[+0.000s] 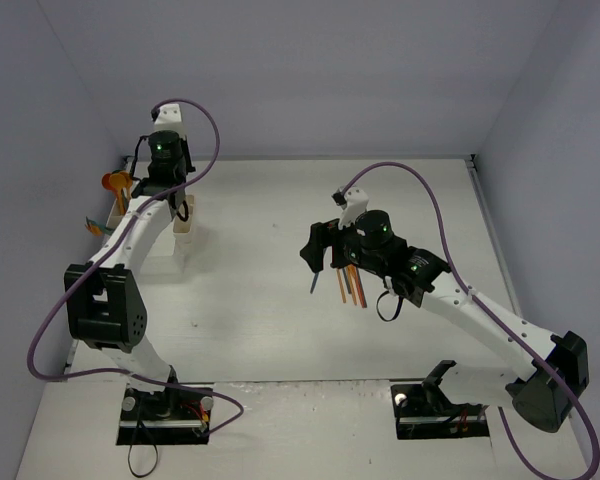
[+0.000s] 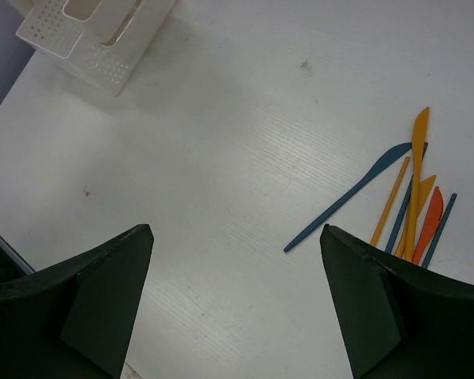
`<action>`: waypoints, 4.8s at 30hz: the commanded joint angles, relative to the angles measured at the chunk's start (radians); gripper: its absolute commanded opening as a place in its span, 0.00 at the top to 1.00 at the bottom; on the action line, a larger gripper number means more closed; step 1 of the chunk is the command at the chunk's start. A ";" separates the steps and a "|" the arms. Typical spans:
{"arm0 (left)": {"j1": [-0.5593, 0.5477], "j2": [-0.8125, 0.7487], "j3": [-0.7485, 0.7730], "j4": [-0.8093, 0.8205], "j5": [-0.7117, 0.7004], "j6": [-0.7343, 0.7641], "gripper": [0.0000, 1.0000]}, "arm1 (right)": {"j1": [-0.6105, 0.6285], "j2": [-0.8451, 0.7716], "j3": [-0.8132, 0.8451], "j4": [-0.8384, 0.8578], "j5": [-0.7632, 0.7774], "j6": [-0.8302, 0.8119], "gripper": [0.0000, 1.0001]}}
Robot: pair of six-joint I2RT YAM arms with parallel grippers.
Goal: Sort the eating utensils into containers
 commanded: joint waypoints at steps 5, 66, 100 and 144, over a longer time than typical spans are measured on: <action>0.006 0.020 -0.052 0.095 0.003 -0.018 0.88 | -0.012 0.005 0.009 0.027 0.045 0.001 0.15; -0.218 -0.538 -0.087 -0.663 0.364 -0.390 0.26 | -0.044 0.415 0.034 -0.195 0.186 0.249 1.00; -0.507 -0.363 -0.090 -0.345 0.341 -0.652 0.80 | 0.182 0.105 0.155 0.129 0.062 0.038 1.00; -0.052 0.003 0.199 -0.128 -0.066 0.027 0.99 | 0.009 -0.096 -0.042 0.052 0.102 0.025 0.26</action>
